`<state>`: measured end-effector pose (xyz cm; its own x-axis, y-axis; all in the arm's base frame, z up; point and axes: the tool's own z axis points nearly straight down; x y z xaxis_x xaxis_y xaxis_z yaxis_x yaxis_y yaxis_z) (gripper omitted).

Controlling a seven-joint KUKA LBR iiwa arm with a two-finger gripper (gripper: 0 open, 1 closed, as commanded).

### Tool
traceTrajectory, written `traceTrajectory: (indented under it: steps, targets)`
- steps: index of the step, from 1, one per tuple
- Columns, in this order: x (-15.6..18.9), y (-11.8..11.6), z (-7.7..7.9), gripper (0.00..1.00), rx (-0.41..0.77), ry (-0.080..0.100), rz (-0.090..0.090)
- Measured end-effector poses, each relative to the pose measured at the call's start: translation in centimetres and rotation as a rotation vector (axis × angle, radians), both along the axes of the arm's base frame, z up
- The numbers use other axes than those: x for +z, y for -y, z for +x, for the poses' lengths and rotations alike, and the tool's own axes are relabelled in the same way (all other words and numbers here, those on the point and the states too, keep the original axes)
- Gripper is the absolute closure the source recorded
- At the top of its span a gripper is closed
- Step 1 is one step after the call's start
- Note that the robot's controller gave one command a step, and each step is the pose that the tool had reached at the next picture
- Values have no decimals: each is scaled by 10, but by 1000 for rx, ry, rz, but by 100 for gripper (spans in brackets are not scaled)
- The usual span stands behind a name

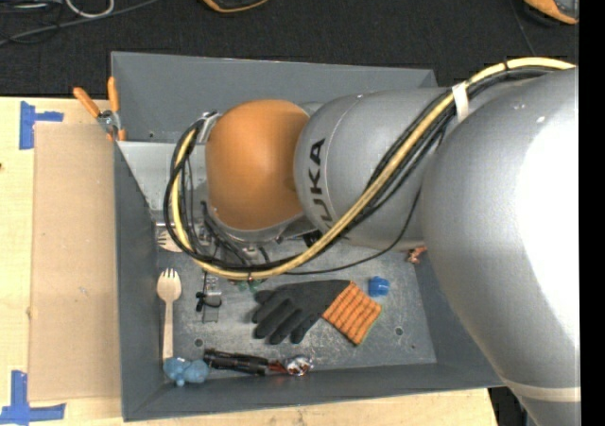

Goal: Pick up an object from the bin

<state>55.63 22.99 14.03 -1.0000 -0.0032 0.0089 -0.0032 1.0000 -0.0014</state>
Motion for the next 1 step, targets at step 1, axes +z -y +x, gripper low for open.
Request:
traceTrajectory:
  steps: [1]
  targets:
    - [5,1,2,0,-5,7,2]
